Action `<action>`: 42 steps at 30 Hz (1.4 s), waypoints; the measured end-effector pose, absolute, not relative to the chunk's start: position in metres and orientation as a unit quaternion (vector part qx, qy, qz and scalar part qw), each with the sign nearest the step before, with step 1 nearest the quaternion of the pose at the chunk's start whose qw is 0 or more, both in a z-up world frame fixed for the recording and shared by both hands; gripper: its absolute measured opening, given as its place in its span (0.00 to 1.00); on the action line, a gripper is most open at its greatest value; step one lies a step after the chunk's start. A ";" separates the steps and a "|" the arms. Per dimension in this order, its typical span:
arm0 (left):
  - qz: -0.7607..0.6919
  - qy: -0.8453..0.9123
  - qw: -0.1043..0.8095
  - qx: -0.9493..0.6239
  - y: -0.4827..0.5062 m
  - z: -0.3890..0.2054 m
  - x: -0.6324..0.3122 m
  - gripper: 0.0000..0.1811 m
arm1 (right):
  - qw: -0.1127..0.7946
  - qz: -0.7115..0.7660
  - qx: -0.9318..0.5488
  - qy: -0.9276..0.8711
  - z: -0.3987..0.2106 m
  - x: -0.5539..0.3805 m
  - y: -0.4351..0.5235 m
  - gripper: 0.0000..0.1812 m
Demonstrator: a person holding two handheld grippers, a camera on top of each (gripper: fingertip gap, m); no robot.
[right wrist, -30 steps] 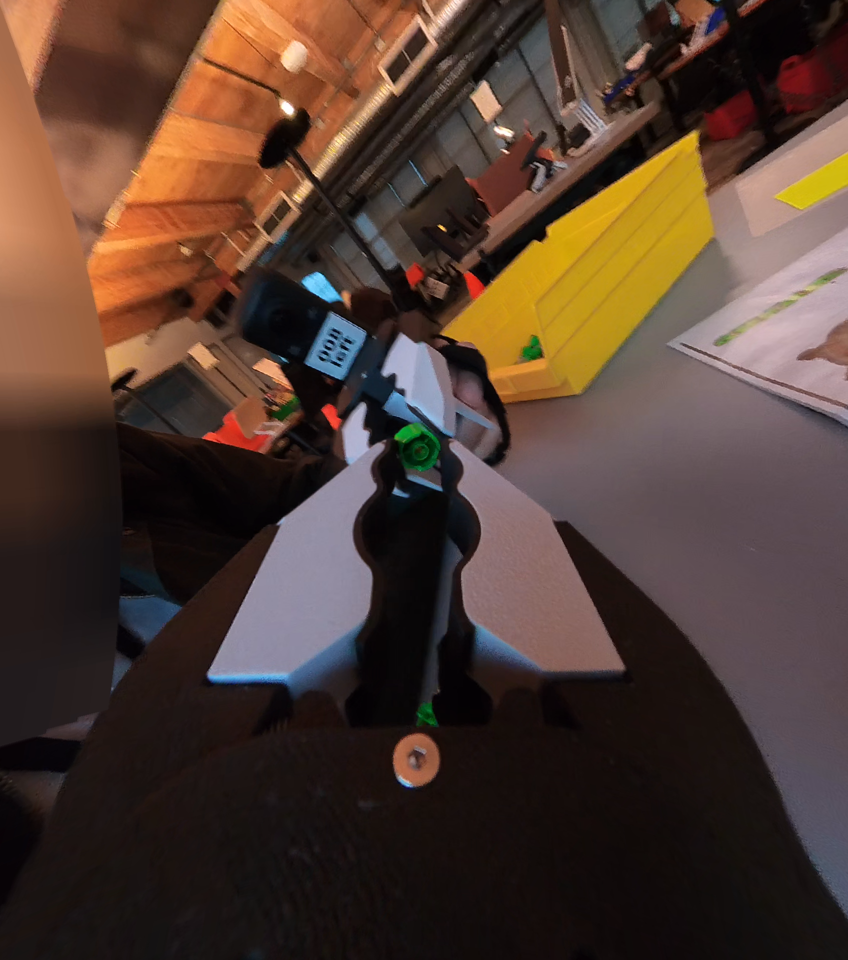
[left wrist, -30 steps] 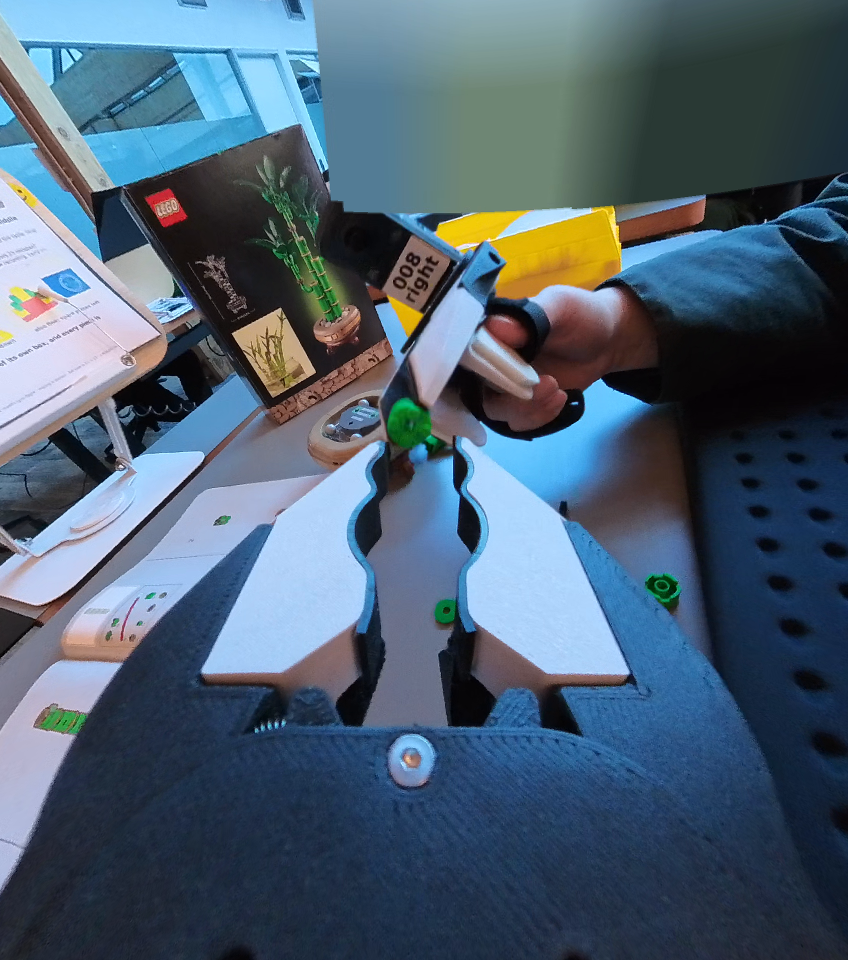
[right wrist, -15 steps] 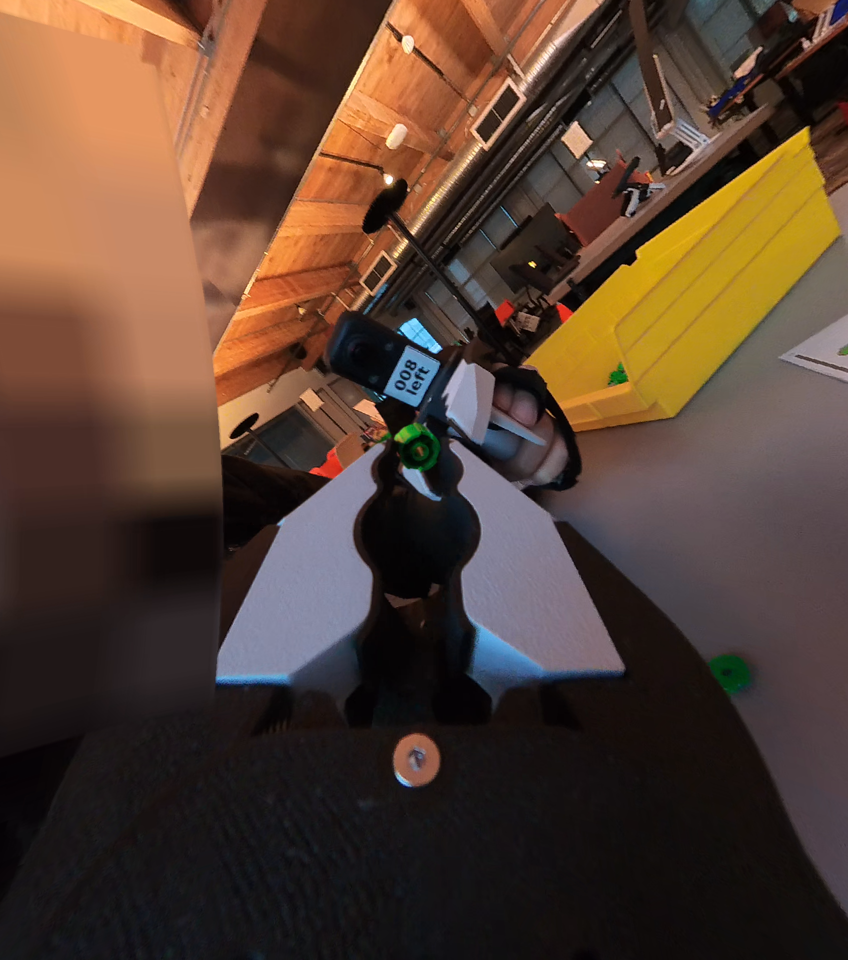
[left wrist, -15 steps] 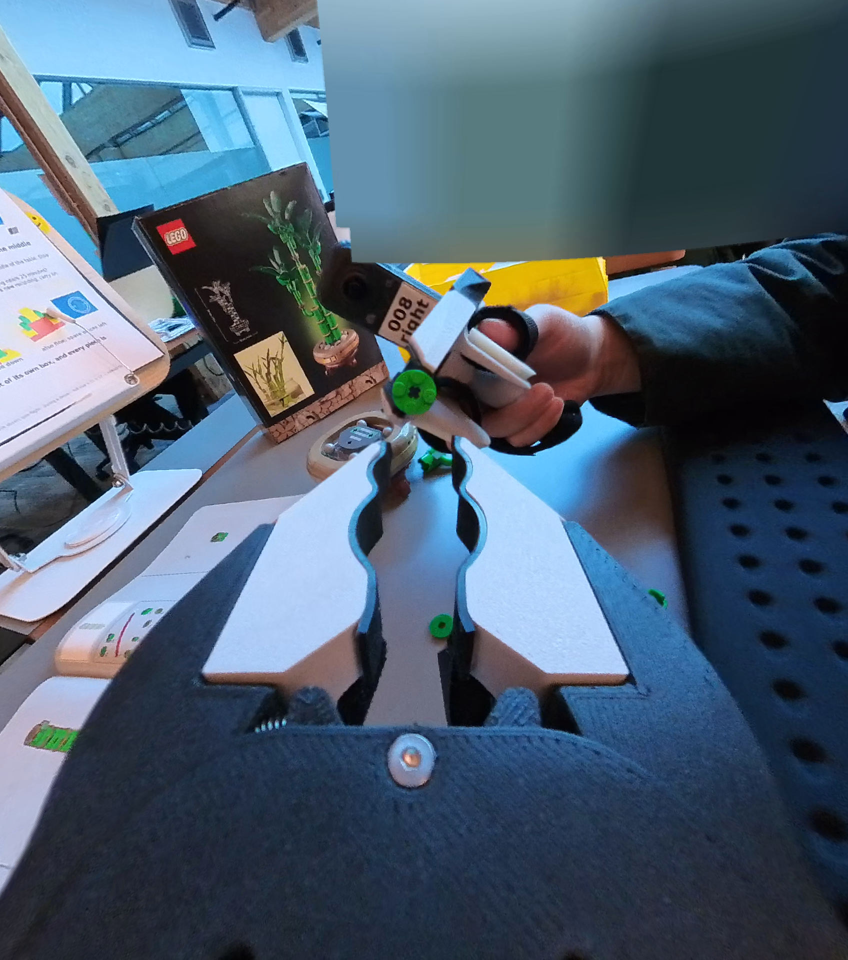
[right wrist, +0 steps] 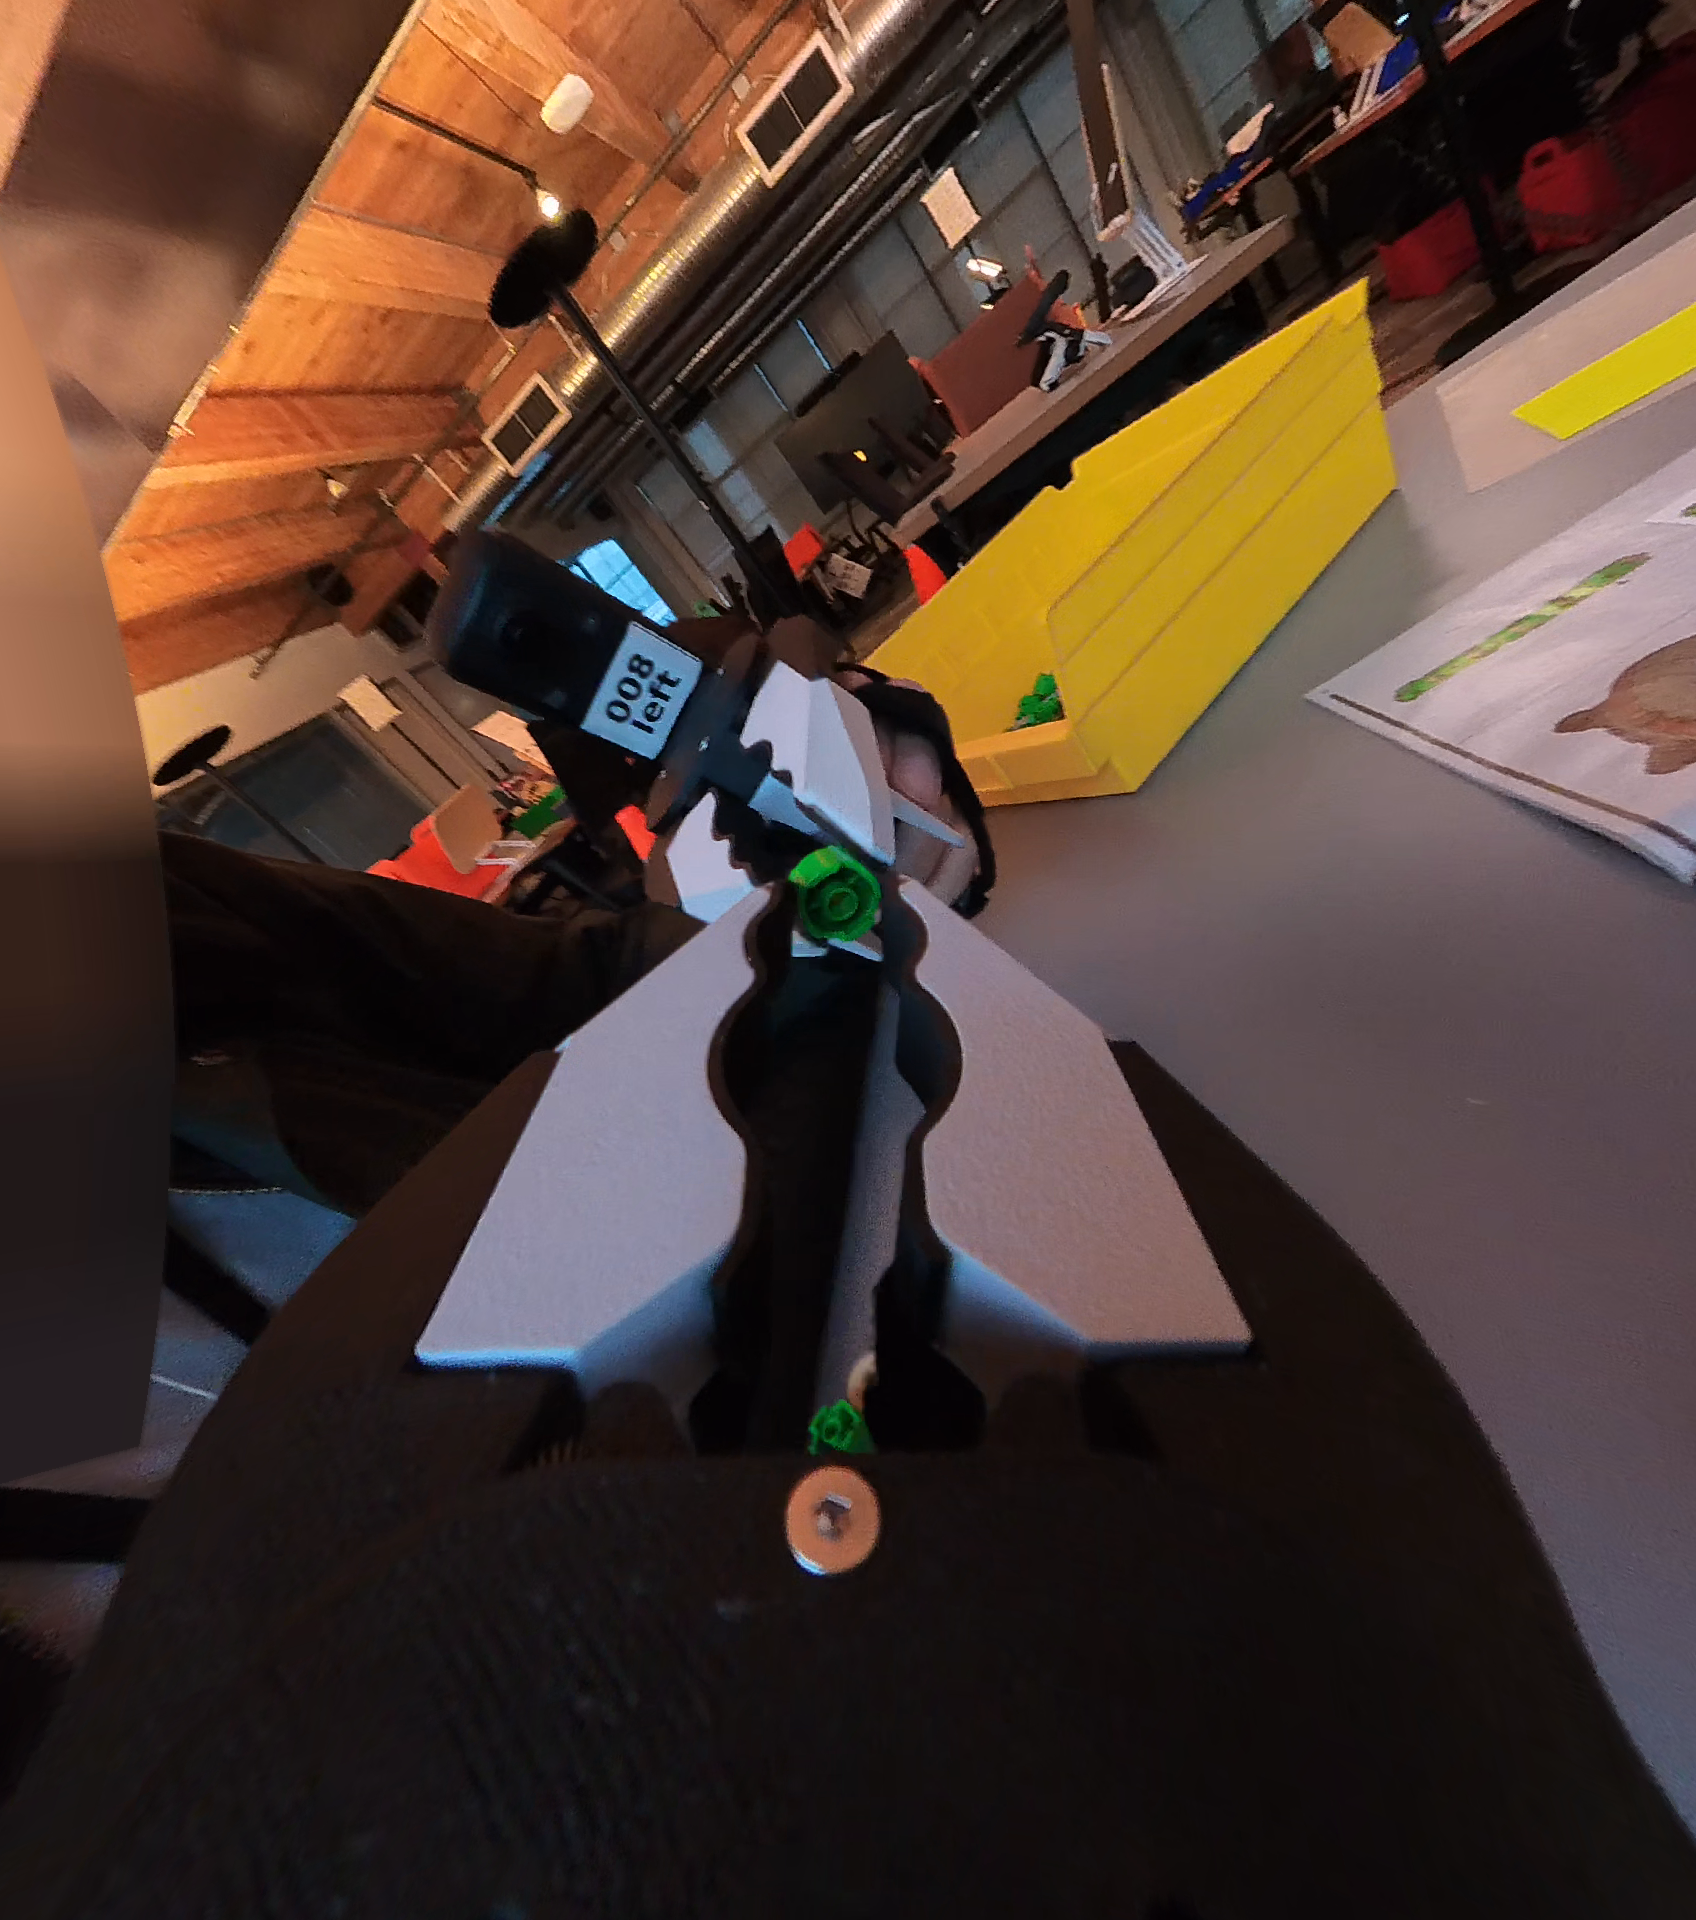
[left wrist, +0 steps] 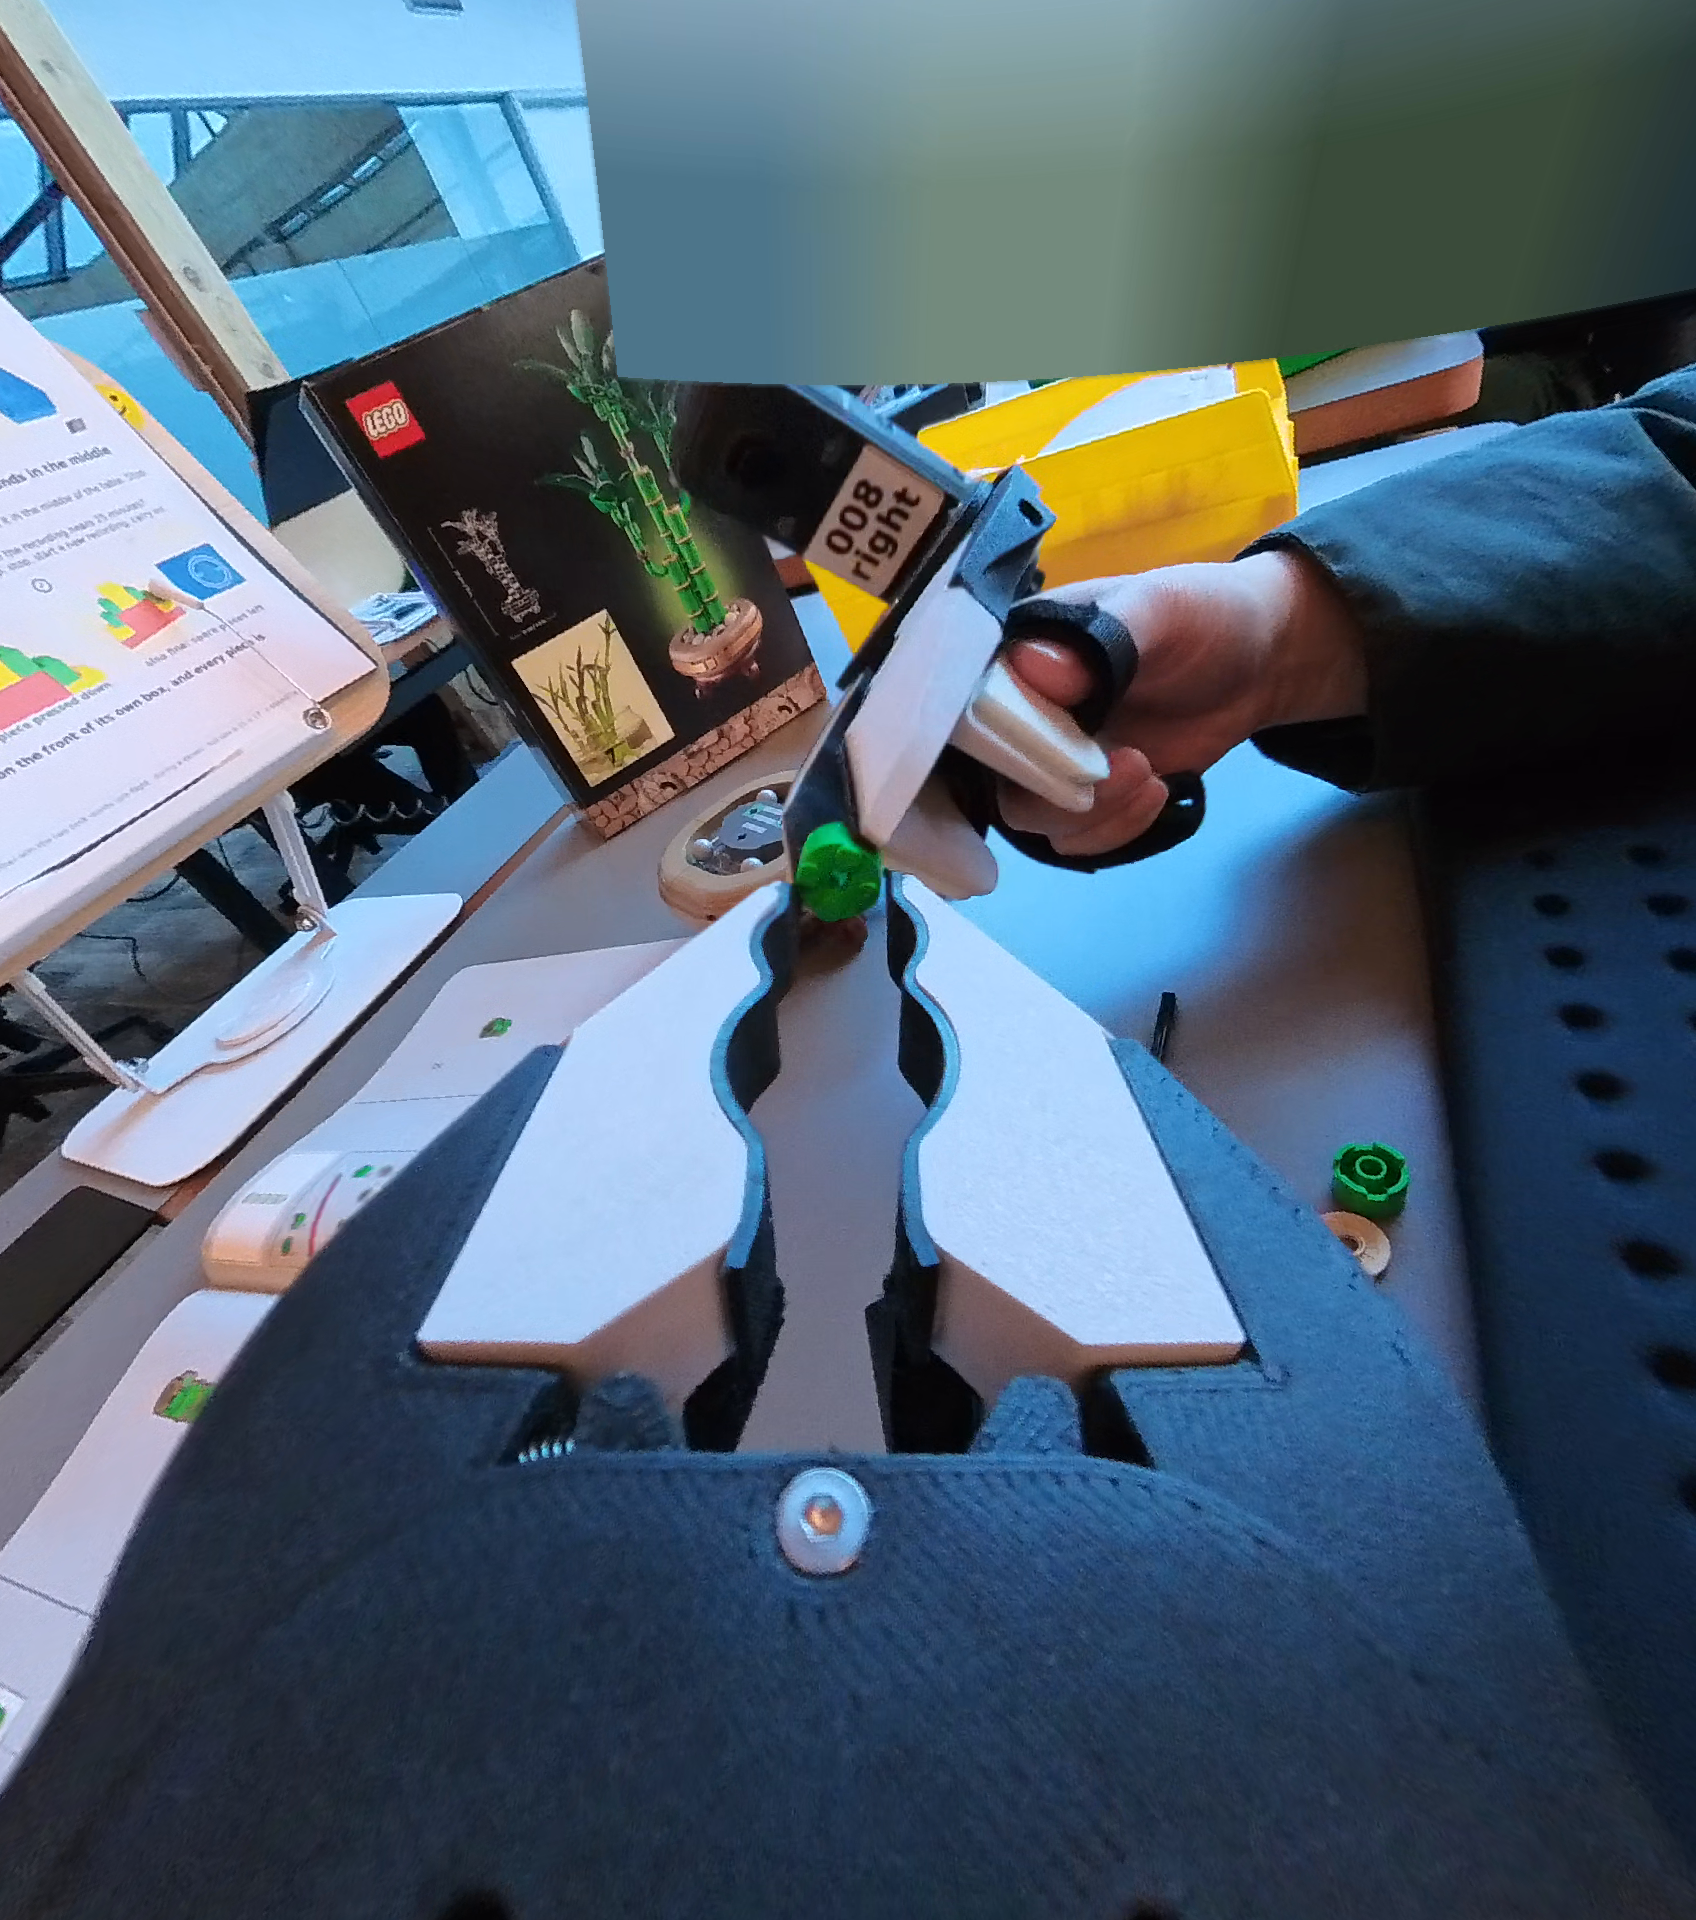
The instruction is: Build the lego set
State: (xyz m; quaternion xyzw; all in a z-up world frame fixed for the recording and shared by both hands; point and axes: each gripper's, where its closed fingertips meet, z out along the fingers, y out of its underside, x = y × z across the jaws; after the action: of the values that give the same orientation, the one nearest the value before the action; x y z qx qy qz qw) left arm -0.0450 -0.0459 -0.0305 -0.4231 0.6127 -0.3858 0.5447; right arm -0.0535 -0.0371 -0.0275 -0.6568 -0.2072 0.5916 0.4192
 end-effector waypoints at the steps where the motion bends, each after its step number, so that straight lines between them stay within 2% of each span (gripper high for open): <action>1: -0.382 0.614 0.546 -0.423 -0.046 -0.031 -0.045 0.09 | 0.427 0.580 -0.660 -0.212 -0.028 -0.053 -0.036 0.08; 8: -0.381 0.618 0.546 -0.418 -0.047 -0.030 -0.045 0.08 | 0.447 0.541 -0.671 -0.239 -0.031 -0.055 -0.037 0.08; 12: -0.375 0.616 0.576 -0.386 -0.051 -0.020 -0.049 0.08 | 0.476 0.544 -0.647 -0.244 -0.019 -0.053 -0.039 0.14; 19: -0.333 0.633 0.618 -0.325 -0.060 -0.014 -0.053 0.07 | 0.539 0.515 -0.634 -0.206 -0.004 -0.029 -0.026 0.14; 42: -0.244 0.669 0.602 -0.362 -0.043 -0.043 -0.046 0.08 | 0.531 0.493 -0.665 -0.182 -0.017 -0.022 -0.015 0.12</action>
State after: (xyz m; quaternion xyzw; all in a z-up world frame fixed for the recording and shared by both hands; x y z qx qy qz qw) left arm -0.0460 -0.0427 -0.0434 -0.3619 0.6690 -0.2438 0.6017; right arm -0.0218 -0.0149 -0.0171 -0.6649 -0.1823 0.4932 0.5305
